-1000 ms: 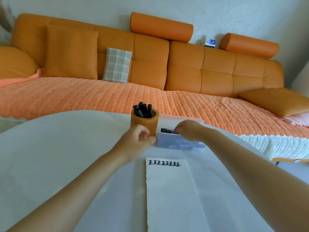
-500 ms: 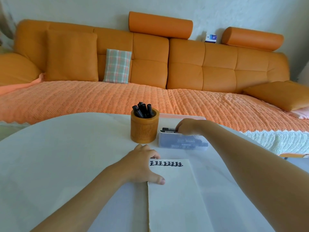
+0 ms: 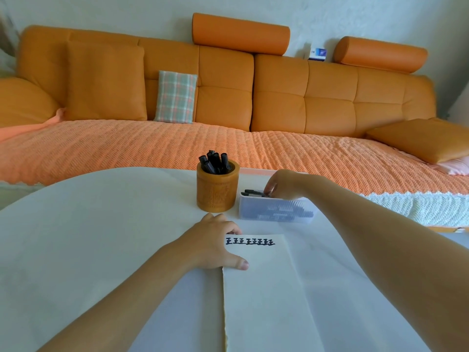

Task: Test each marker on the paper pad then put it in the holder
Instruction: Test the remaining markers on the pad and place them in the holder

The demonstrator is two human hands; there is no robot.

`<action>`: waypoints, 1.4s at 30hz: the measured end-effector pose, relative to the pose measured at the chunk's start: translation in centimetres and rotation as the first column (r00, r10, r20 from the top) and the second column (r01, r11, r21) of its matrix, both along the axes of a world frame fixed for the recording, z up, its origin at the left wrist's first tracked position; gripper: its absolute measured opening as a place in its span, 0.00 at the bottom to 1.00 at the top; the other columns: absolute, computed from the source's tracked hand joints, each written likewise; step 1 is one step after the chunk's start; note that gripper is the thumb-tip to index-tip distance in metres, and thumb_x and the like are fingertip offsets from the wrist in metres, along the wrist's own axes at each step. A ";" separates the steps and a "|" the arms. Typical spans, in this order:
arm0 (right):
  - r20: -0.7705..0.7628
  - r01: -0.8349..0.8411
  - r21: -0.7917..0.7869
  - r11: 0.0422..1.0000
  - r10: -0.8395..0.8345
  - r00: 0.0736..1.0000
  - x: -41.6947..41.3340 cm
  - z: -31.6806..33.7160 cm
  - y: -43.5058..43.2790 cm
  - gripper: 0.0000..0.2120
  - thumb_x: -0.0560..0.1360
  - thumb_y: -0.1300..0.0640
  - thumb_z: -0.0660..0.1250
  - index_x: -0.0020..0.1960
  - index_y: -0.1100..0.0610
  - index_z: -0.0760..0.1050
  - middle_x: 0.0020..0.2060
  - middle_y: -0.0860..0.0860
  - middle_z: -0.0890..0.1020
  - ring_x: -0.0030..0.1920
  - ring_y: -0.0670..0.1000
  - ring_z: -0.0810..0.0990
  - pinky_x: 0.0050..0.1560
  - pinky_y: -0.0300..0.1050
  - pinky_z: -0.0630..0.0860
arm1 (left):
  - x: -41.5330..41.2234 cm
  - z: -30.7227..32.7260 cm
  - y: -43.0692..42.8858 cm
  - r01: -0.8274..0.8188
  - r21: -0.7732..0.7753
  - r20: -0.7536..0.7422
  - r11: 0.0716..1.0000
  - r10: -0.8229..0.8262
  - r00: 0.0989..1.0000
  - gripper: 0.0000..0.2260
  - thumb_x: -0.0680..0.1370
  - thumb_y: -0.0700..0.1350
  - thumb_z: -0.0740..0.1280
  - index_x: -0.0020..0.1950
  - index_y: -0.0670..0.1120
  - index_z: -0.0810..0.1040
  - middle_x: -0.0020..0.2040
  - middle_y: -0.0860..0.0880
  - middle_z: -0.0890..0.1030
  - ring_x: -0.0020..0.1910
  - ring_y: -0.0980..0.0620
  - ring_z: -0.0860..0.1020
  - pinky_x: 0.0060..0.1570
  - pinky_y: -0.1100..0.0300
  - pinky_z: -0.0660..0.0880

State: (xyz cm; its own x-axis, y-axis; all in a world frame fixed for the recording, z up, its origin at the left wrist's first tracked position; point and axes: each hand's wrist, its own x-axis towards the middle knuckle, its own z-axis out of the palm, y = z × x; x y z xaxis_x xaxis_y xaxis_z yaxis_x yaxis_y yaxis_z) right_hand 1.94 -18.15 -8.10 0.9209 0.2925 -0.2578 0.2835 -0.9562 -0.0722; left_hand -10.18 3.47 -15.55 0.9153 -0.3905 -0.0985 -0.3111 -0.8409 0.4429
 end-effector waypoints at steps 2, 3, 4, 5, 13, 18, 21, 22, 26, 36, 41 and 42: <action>0.025 -0.010 -0.029 1.000 0.010 1.000 0.2 0.0 0.2 0.16 0.80 0.59 0.60 0.63 0.52 0.81 0.58 0.53 0.81 0.54 0.56 0.80 0.56 0.52 0.80 | -0.1 0.0 0.1 0.002 0.003 0.006 1.000 -0.002 1.000 0.34 0.63 0.70 0.71 0.65 0.59 0.71 0.57 0.61 0.70 0.61 0.58 0.65 0.62 0.53 0.71; 0.058 -0.002 -0.033 0.999 0.004 0.998 0.2 0.0 0.4 0.17 0.81 0.60 0.58 0.63 0.53 0.81 0.55 0.53 0.82 0.51 0.56 0.80 0.50 0.50 0.81 | -0.1 0.0 0.1 0.002 0.001 0.007 1.000 -0.002 1.000 0.33 0.64 0.70 0.72 0.65 0.59 0.71 0.58 0.61 0.70 0.61 0.59 0.65 0.62 0.53 0.70; 0.098 0.019 -0.019 1.000 -0.017 0.995 0.1 0.2 0.5 0.18 0.80 0.62 0.56 0.63 0.53 0.80 0.53 0.52 0.81 0.47 0.55 0.80 0.43 0.47 0.80 | -0.1 0.1 0.1 0.002 -0.001 0.005 1.000 -0.002 1.000 0.33 0.64 0.69 0.72 0.65 0.59 0.71 0.58 0.60 0.70 0.61 0.59 0.65 0.62 0.54 0.70; 0.142 0.050 0.003 0.999 -0.050 0.989 -0.1 0.5 0.6 0.19 0.80 0.63 0.55 0.63 0.53 0.80 0.52 0.52 0.79 0.43 0.54 0.79 0.38 0.45 0.77 | -0.1 0.2 0.1 0.001 0.000 0.003 1.000 -0.001 1.000 0.33 0.65 0.69 0.72 0.66 0.58 0.71 0.58 0.60 0.70 0.62 0.59 0.65 0.62 0.54 0.70; 0.308 -0.027 0.360 0.932 -0.092 0.947 -9.0 0.7 -0.1 0.14 0.79 0.58 0.57 0.56 0.52 0.80 0.51 0.51 0.75 0.46 0.52 0.76 0.46 0.46 0.74 | -0.9 0.4 -0.4 -0.067 -0.172 0.154 0.983 0.094 0.984 0.23 0.75 0.60 0.67 0.68 0.57 0.68 0.59 0.60 0.71 0.59 0.58 0.70 0.54 0.58 0.72; 0.114 0.038 0.609 0.792 -0.134 0.984 -13.3 -2.4 -1.0 0.05 0.79 0.56 0.65 0.49 0.47 0.78 0.40 0.42 0.79 0.39 0.46 0.81 0.41 0.40 0.73 | -1.4 1.1 -2.1 -0.091 -0.442 0.243 0.892 0.217 0.945 0.14 0.78 0.55 0.66 0.62 0.56 0.69 0.53 0.61 0.76 0.53 0.60 0.75 0.48 0.59 0.74; -0.086 0.151 0.761 0.630 -0.133 0.987 -13.9 -3.4 -1.4 0.04 0.77 0.59 0.69 0.48 0.52 0.81 0.36 0.44 0.83 0.37 0.43 0.81 0.42 0.38 0.74 | -1.7 1.7 -3.2 -0.081 -0.569 0.174 0.818 0.216 0.961 0.08 0.79 0.53 0.67 0.57 0.57 0.75 0.48 0.59 0.80 0.49 0.62 0.77 0.46 0.62 0.73; -0.123 0.171 0.794 0.583 -0.120 0.985 -14.0 -3.5 -1.4 0.03 0.77 0.60 0.70 0.48 0.54 0.82 0.37 0.47 0.84 0.38 0.44 0.81 0.44 0.39 0.75 | -1.8 1.8 -3.5 -0.084 -0.591 0.148 0.802 0.211 0.966 0.07 0.78 0.52 0.67 0.56 0.57 0.76 0.48 0.59 0.81 0.48 0.62 0.78 0.46 0.63 0.73; -0.207 0.235 0.880 0.412 -0.112 0.972 -13.8 -3.3 -1.4 0.04 0.76 0.59 0.71 0.48 0.58 0.83 0.42 0.54 0.87 0.41 0.49 0.85 0.43 0.44 0.74 | -2.0 1.7 -4.1 -0.109 -0.560 -0.046 0.821 0.100 0.994 0.13 0.72 0.59 0.71 0.55 0.60 0.76 0.44 0.58 0.82 0.41 0.60 0.80 0.44 0.60 0.76; 0.297 0.094 0.701 0.707 -0.408 0.863 -13.4 -4.3 -2.0 0.22 0.76 0.48 0.65 0.26 0.53 0.66 0.19 0.45 0.70 0.23 0.47 0.66 0.27 0.42 0.66 | -1.0 1.2 -3.1 -0.133 -0.129 0.272 0.983 0.164 0.948 0.09 0.78 0.53 0.67 0.58 0.60 0.79 0.46 0.59 0.80 0.41 0.55 0.76 0.38 0.59 0.72; 0.695 -0.425 0.284 0.860 0.120 0.708 -12.9 -4.7 -1.9 0.11 0.76 0.46 0.62 0.50 0.51 0.79 0.43 0.46 0.78 0.45 0.51 0.76 0.46 0.47 0.73 | -1.1 1.8 -3.2 -0.026 -0.160 0.359 0.987 0.082 0.930 0.09 0.78 0.53 0.68 0.57 0.61 0.81 0.43 0.58 0.80 0.40 0.57 0.75 0.37 0.55 0.75; 0.631 -0.417 0.237 0.878 0.187 0.753 -12.9 -5.1 -1.9 0.15 0.78 0.44 0.60 0.56 0.51 0.79 0.47 0.47 0.79 0.48 0.52 0.78 0.50 0.49 0.74 | -1.2 1.8 -3.4 -0.005 -0.164 0.380 0.986 0.068 0.923 0.09 0.78 0.53 0.68 0.57 0.60 0.81 0.41 0.58 0.79 0.40 0.57 0.75 0.36 0.57 0.74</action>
